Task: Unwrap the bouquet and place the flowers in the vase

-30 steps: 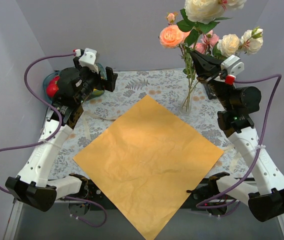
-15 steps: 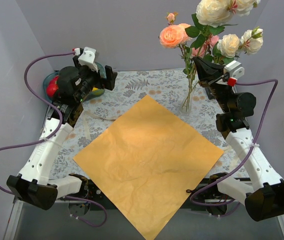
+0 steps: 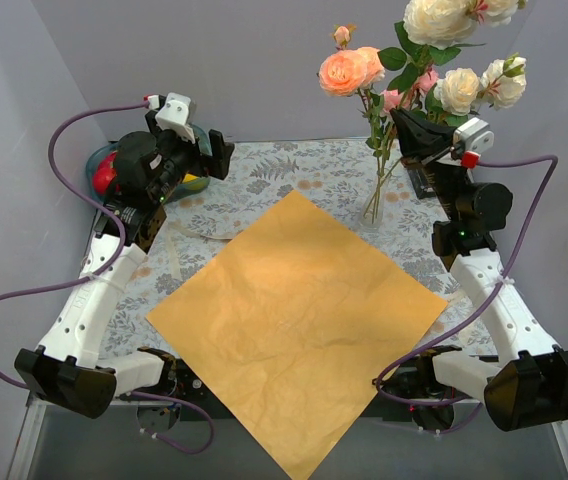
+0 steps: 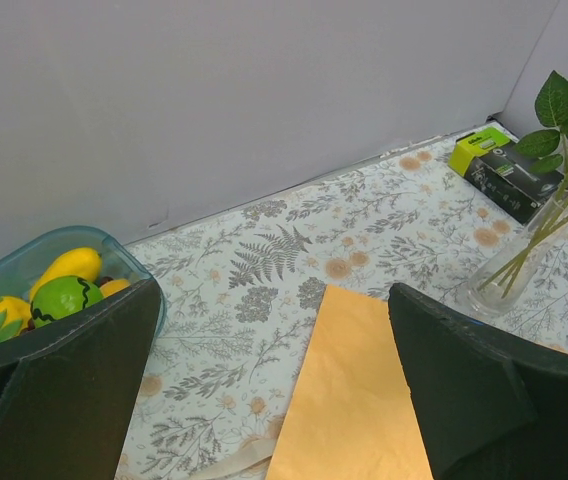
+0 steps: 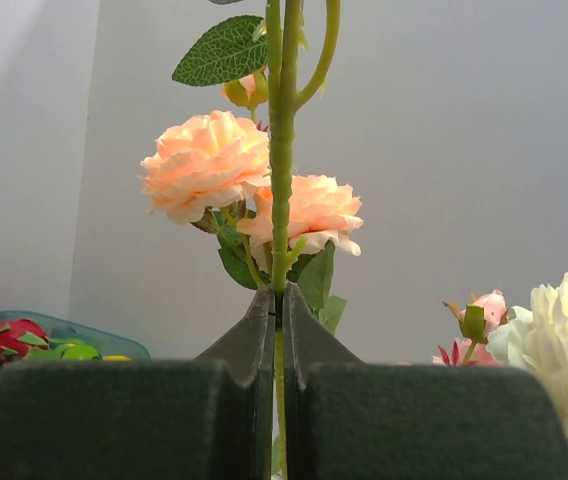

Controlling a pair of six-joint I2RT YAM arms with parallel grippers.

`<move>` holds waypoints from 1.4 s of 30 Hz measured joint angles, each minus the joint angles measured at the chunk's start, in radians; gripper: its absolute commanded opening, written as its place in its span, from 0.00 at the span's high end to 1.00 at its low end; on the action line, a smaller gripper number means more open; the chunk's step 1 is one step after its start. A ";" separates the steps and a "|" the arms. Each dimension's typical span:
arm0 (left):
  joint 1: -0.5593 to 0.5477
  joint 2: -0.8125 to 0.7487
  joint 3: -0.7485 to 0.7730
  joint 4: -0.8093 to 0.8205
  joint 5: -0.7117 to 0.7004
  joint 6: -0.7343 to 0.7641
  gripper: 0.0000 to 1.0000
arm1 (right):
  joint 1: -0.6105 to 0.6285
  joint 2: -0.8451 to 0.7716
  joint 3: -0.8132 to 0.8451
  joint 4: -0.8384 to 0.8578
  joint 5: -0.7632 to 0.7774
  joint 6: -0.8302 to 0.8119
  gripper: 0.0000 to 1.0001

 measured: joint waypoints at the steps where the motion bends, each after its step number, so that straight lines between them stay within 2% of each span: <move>1: 0.002 0.000 0.000 0.003 0.000 -0.001 0.02 | -0.006 0.003 -0.001 0.002 -0.003 0.004 0.99; 25: 0.021 0.001 0.000 0.018 0.018 -0.014 0.02 | -0.037 0.038 -0.139 0.112 -0.001 0.029 0.99; 42: 0.021 0.007 0.008 0.017 0.022 -0.022 0.02 | -0.043 0.087 -0.236 0.116 0.125 0.018 0.99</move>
